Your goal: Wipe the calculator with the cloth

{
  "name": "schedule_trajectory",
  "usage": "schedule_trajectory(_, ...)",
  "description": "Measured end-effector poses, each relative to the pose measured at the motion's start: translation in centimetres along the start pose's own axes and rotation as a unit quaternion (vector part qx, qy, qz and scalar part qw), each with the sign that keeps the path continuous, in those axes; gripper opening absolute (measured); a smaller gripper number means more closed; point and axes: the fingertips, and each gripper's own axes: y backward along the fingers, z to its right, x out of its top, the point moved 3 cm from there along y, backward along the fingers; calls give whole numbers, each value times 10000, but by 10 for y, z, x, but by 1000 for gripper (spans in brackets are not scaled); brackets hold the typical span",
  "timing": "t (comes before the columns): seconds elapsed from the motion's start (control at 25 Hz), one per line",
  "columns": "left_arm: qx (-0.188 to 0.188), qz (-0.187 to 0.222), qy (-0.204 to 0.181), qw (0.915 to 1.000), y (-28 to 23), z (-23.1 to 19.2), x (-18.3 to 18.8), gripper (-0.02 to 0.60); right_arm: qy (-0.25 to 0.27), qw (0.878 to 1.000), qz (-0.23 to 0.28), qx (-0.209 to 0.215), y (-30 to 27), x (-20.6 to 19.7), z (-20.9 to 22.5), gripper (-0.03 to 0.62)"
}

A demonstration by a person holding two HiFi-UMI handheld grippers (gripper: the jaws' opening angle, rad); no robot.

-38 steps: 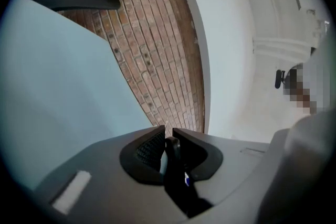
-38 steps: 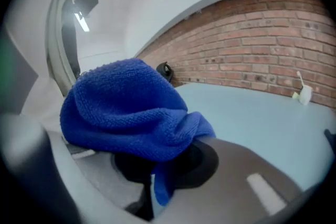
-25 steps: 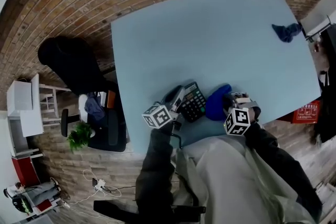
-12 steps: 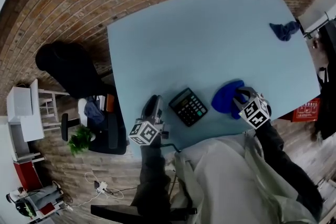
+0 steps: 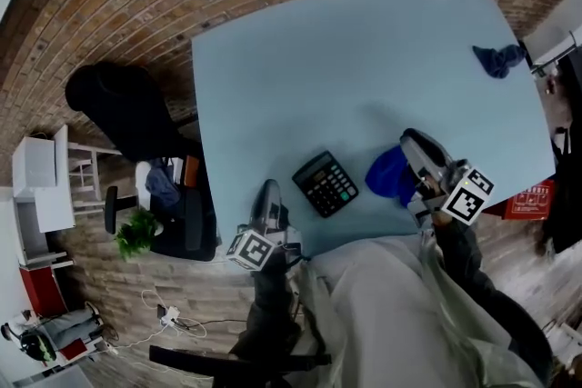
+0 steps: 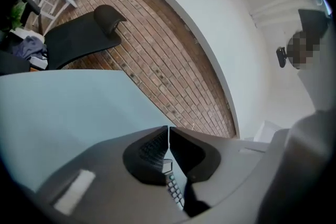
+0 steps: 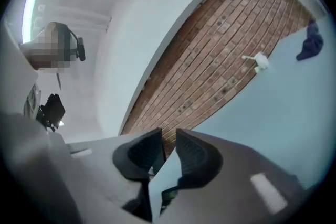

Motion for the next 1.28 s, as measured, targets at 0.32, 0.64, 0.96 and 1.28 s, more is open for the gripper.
schedule_trajectory(0.32,-134,-161,-7,9998,17,33,-14,6,549,9875,-1463,211,-13,-89,-31,43)
schedule_trajectory(0.64,-175,-148,110,9997,19,45,-30,6,451,9761,-2111,252,2,-140,-35,2)
schedule_trajectory(0.96,-157,-123,120,9997,23,45,-30,6,239,9662,-2528,435,1,-161,-37,2)
schedule_trajectory(1.28,-329,-333,10,9989,16,54,-38,7,259,9598,-2731,601,0,-170,-42,2)
